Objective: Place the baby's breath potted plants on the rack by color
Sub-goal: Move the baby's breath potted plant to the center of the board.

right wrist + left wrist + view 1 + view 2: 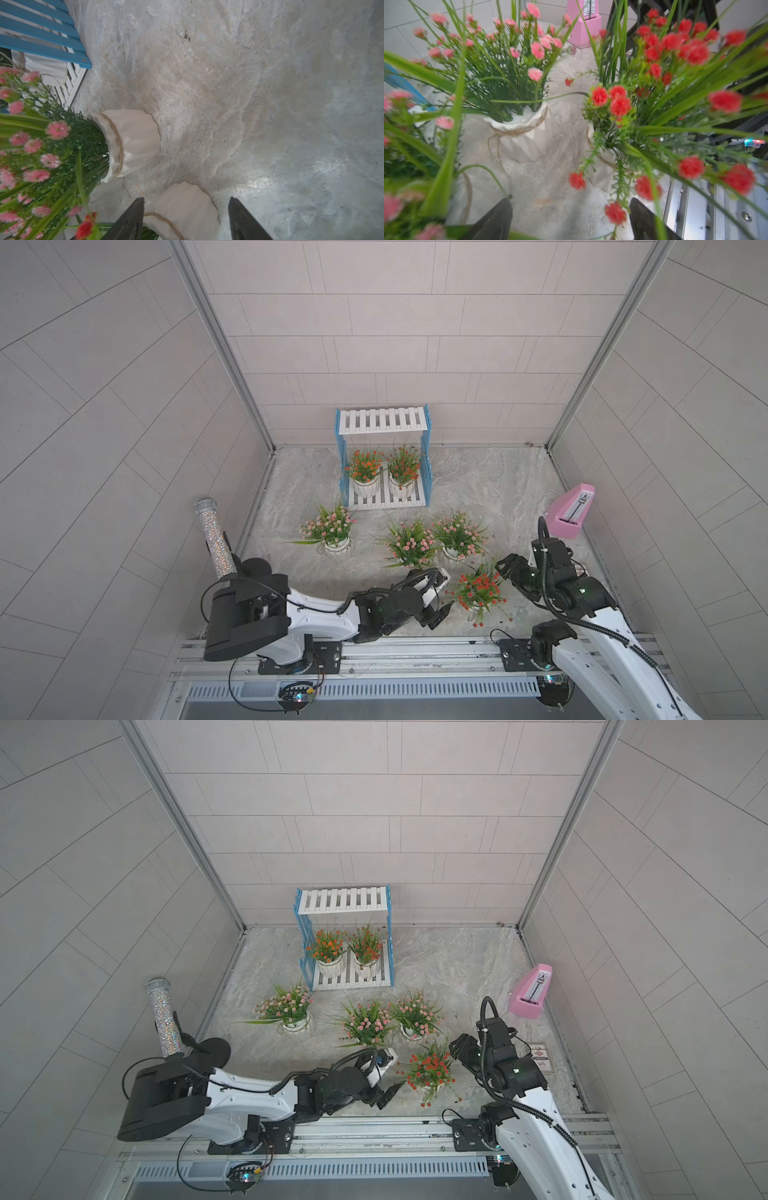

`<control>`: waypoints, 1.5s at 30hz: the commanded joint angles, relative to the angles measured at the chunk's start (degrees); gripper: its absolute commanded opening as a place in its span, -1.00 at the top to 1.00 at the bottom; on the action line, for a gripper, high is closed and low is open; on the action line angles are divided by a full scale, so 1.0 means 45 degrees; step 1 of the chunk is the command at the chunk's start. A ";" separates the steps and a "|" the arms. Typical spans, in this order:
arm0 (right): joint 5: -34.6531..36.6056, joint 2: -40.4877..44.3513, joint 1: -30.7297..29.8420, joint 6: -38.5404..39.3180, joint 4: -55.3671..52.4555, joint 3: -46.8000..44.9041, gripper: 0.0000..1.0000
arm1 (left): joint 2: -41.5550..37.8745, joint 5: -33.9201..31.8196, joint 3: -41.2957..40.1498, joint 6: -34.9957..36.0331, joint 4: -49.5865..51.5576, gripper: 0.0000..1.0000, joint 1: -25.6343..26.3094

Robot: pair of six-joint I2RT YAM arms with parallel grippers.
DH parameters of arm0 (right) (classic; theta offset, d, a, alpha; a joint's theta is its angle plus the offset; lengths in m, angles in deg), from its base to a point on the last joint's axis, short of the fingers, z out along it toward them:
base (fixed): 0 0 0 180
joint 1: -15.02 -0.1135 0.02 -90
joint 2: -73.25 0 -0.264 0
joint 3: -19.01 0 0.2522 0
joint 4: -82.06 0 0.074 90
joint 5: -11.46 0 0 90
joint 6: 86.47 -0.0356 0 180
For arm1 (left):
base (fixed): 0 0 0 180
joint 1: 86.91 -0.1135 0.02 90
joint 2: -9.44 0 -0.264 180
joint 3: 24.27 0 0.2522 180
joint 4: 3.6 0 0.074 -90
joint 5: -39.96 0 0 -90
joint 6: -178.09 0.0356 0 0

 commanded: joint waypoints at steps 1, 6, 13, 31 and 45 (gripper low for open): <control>-0.0568 -0.0044 -0.0017 -0.0691 -0.0524 -0.0217 -0.27 | 0.0817 0.0364 -0.0236 0.0148 -0.2577 -0.82 0.0068; -0.0960 -0.0034 -0.0311 -0.1098 -0.0747 -0.0373 -0.20 | 0.1727 0.1030 -0.0051 0.0026 -0.3262 -0.82 0.0150; -0.0973 -0.0466 -0.1647 -0.2113 -0.0302 -0.0451 -0.19 | 0.2500 0.1455 0.0190 -0.0052 -0.3618 -0.82 0.0153; -0.0474 -0.3278 -0.4147 -0.4152 0.3270 -0.0066 -0.16 | 0.3719 0.2504 0.0893 -0.0521 -0.4365 -0.82 -0.1487; -0.0419 -0.5203 -0.4468 -0.3556 0.4553 0.0980 -0.18 | 0.4262 0.3447 0.1176 -0.0754 -0.4514 -0.83 -0.2685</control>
